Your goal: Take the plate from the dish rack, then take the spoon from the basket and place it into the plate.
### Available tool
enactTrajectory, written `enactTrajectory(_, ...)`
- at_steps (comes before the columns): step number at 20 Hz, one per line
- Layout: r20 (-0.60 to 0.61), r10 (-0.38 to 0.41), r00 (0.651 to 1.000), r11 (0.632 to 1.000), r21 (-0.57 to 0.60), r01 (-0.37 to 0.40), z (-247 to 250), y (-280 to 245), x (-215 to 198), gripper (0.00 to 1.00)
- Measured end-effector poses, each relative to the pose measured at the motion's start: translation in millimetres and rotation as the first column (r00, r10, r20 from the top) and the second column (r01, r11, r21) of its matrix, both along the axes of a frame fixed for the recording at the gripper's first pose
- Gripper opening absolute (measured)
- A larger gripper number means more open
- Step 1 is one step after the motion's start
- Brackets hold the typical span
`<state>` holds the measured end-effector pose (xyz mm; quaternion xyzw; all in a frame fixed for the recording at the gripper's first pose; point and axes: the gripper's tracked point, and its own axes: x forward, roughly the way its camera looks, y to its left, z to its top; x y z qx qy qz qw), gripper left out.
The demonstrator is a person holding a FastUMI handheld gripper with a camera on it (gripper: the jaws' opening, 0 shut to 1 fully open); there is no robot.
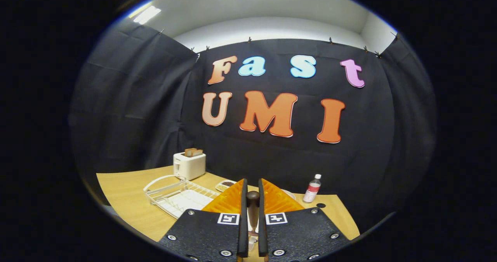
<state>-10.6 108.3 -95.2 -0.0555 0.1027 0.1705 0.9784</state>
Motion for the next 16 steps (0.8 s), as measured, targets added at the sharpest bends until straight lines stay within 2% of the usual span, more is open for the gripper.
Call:
enactTrajectory(7, -0.106, 0.173, 0.979, 0.985, 0.033, -0.17, -52, 47, -52, 0.1)
enactTrajectory(10, -0.131, 0.265, 0.955, 0.964, 0.058, -0.26, -67, 68, -73, 0.1)
enactTrajectory(16, -0.171, 0.375, 0.911, 0.927, 0.099, -0.362, -97, 91, -99, 0.1)
